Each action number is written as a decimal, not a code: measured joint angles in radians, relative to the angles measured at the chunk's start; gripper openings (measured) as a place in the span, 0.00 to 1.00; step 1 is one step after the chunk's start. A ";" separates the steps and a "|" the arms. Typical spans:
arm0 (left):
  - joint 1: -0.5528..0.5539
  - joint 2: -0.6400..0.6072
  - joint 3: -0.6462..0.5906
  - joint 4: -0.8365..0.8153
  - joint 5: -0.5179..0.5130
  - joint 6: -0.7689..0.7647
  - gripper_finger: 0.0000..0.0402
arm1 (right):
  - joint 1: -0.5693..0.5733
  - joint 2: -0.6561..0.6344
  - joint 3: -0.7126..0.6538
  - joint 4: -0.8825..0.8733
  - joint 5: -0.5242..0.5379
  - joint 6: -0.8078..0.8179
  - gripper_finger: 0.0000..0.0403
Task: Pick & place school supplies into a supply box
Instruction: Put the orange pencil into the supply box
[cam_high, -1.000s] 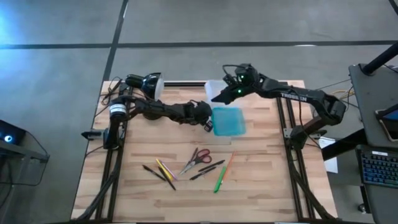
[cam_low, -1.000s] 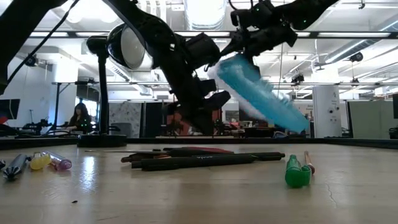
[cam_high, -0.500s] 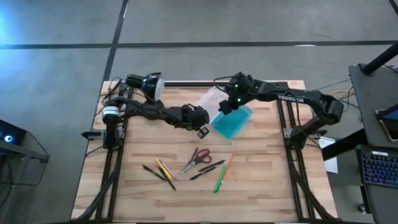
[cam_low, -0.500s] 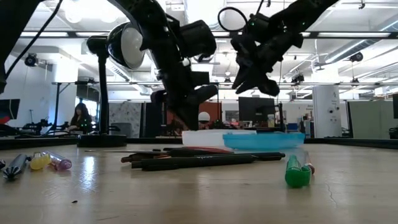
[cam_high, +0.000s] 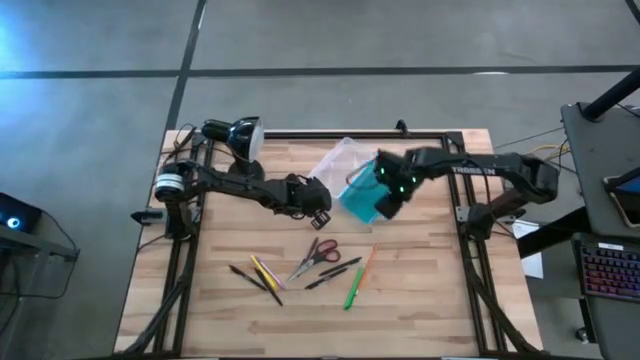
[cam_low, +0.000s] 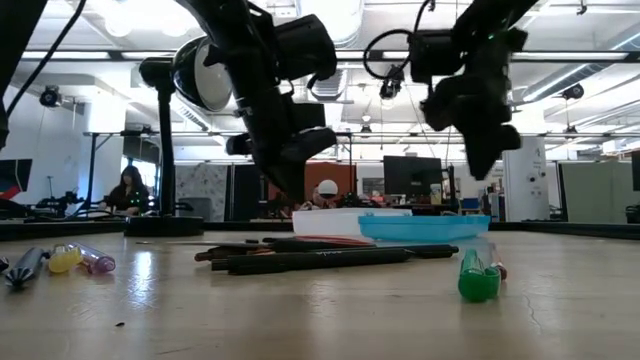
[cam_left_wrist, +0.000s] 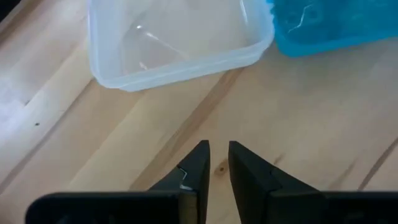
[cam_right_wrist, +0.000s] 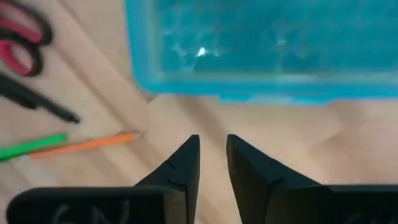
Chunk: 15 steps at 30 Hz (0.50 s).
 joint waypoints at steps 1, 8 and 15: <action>-0.004 0.000 -0.005 0.011 0.001 -0.002 0.11 | 0.036 -0.011 -0.012 0.000 0.001 0.035 0.19; -0.039 -0.002 -0.014 0.020 0.000 0.062 0.11 | 0.370 -0.122 -0.064 0.052 0.109 0.050 0.25; -0.082 -0.003 -0.015 0.054 0.001 0.141 0.11 | 0.673 -0.061 -0.074 0.046 0.311 -0.164 0.32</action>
